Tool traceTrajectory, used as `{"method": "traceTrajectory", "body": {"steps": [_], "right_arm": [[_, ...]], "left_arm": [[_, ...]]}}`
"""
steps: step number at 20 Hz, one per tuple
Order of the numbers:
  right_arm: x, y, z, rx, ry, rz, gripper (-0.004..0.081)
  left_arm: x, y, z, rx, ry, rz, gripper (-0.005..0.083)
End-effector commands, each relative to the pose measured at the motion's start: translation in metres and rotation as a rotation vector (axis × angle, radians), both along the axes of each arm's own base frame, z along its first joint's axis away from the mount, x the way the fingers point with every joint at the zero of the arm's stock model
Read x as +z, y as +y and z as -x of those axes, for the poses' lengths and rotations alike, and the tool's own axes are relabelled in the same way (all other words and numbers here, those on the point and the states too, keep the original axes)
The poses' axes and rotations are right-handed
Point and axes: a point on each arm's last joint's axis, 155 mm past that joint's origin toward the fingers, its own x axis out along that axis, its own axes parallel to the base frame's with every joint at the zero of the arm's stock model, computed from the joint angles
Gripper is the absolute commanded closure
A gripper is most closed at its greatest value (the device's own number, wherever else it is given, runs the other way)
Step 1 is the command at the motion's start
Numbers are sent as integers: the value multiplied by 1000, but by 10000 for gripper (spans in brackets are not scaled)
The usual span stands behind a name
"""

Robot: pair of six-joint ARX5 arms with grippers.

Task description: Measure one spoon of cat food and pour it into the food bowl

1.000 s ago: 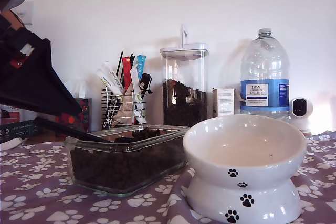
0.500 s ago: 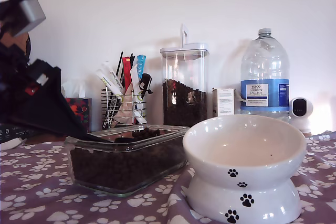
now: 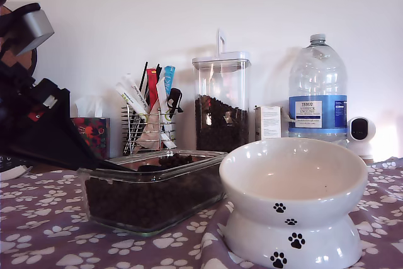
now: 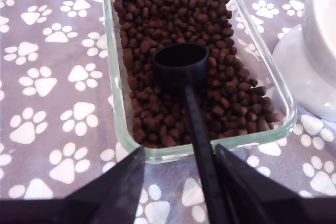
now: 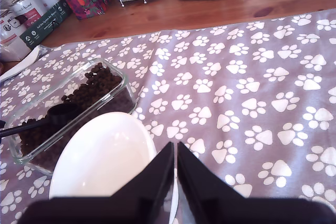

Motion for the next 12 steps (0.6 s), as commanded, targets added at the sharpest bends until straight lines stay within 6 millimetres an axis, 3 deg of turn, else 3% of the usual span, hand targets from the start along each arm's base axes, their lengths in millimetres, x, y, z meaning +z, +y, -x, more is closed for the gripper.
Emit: {"method": "traceTrajectory", "body": {"steps": [1, 5, 12], "right_arm": [[3, 1, -1, 5, -9, 0, 781], [3, 1, -1, 5, -9, 0, 781], [2, 1, -1, 5, -8, 0, 781]], "left_arm": [[-13, -2, 10, -27, 38, -8, 519], [-15, -3, 15, -57, 45, -14, 599], [-12, -4, 14, -58, 34, -7, 616]]}}
